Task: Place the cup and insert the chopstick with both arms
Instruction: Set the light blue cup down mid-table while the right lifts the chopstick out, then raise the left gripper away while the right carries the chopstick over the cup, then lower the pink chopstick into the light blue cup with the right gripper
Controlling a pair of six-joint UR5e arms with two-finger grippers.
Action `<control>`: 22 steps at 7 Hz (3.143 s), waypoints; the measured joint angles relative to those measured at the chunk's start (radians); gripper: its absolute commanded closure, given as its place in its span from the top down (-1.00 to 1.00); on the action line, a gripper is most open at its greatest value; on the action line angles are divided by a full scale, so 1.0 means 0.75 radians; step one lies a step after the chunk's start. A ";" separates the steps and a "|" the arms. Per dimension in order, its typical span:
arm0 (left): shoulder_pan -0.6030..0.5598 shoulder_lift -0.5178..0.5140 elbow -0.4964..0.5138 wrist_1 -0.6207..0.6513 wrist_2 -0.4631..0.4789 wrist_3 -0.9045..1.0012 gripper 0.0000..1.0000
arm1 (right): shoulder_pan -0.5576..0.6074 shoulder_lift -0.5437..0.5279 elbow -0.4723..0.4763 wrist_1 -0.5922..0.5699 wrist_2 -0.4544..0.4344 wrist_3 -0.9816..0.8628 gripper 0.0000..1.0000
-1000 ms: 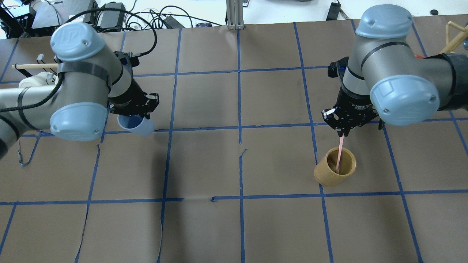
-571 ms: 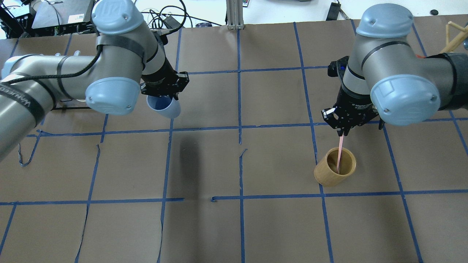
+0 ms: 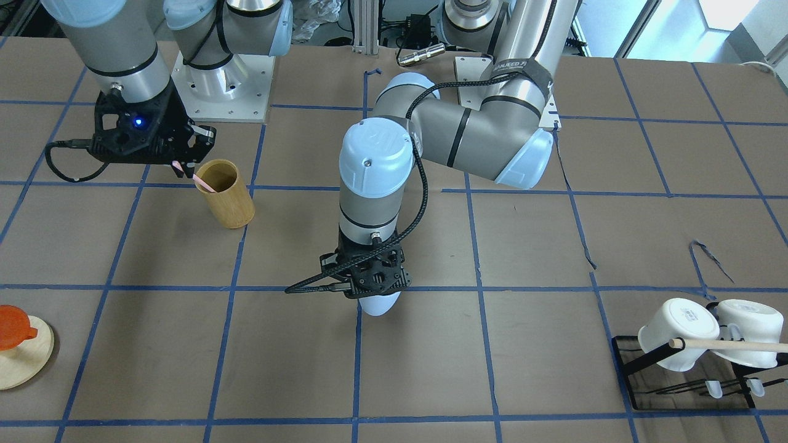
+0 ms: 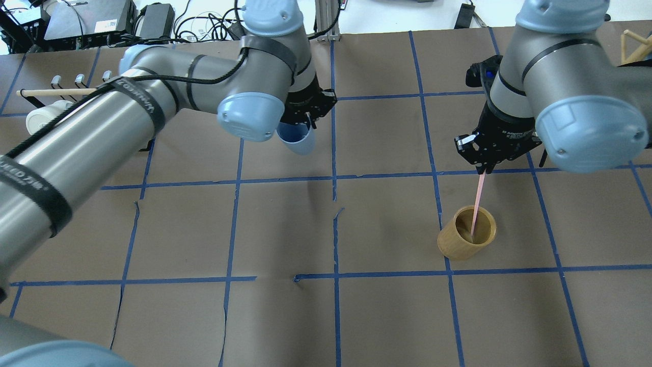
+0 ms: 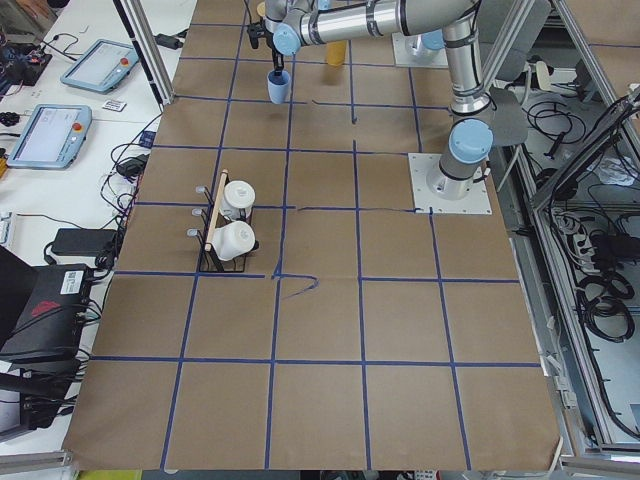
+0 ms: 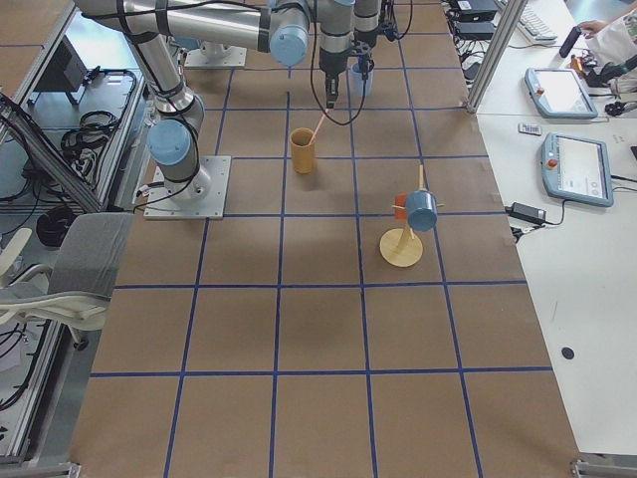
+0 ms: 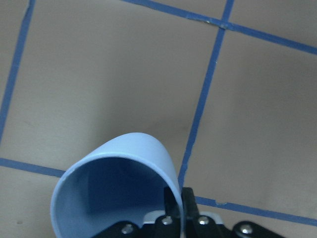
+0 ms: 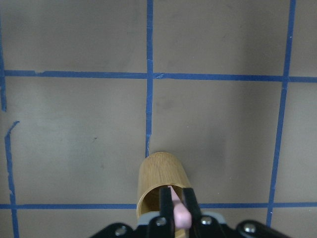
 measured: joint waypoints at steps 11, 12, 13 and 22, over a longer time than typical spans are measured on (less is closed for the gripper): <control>0.352 0.564 0.009 -0.781 0.023 0.639 1.00 | 0.160 0.144 -0.335 -0.244 0.133 0.154 -1.00; 0.387 0.642 -0.054 -0.814 0.030 0.699 1.00 | 0.222 0.206 -0.346 -0.319 0.137 0.217 -1.00; 0.415 0.695 -0.102 -0.814 0.050 0.723 1.00 | 0.293 0.268 -0.376 -0.379 0.133 0.279 -1.00; 0.465 0.735 -0.136 -0.705 0.085 0.742 1.00 | 0.503 0.468 -0.348 -0.491 0.069 0.450 -1.00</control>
